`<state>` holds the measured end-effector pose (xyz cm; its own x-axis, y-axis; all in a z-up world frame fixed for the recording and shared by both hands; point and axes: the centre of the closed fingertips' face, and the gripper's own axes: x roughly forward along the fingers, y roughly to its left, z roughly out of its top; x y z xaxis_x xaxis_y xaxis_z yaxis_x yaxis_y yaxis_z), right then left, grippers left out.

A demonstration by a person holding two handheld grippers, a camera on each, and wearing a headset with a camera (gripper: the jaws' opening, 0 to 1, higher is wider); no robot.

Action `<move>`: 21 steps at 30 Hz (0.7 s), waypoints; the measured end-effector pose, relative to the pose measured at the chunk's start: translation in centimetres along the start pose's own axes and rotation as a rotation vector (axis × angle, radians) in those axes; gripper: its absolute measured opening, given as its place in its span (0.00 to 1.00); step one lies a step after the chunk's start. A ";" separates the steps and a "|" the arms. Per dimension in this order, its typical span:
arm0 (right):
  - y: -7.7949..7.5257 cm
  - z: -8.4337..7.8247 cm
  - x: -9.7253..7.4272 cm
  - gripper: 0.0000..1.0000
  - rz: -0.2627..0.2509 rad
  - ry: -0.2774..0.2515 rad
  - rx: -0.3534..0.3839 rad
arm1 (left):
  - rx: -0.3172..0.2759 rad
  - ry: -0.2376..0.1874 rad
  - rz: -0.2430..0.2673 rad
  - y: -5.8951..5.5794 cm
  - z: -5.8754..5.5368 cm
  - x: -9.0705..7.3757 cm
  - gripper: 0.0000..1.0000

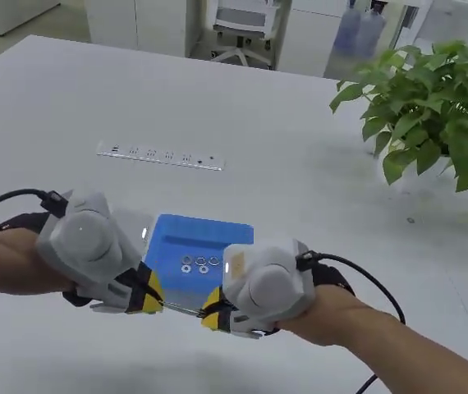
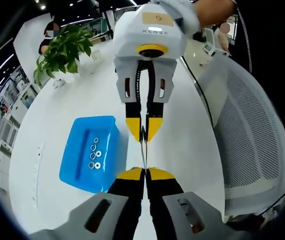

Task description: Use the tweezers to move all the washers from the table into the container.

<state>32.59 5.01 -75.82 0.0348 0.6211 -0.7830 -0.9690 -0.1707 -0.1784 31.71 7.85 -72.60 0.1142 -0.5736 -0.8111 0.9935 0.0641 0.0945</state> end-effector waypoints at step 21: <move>2.9 -2.1 2.5 0.07 0.026 0.064 0.035 | -0.034 0.032 -0.057 -2.1 -3.0 3.8 0.06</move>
<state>30.39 4.44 -79.56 0.0241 0.5669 -0.8235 -0.9777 -0.1586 -0.1378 30.04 8.00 -77.59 0.0567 -0.5508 -0.8327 0.9978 0.0597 0.0285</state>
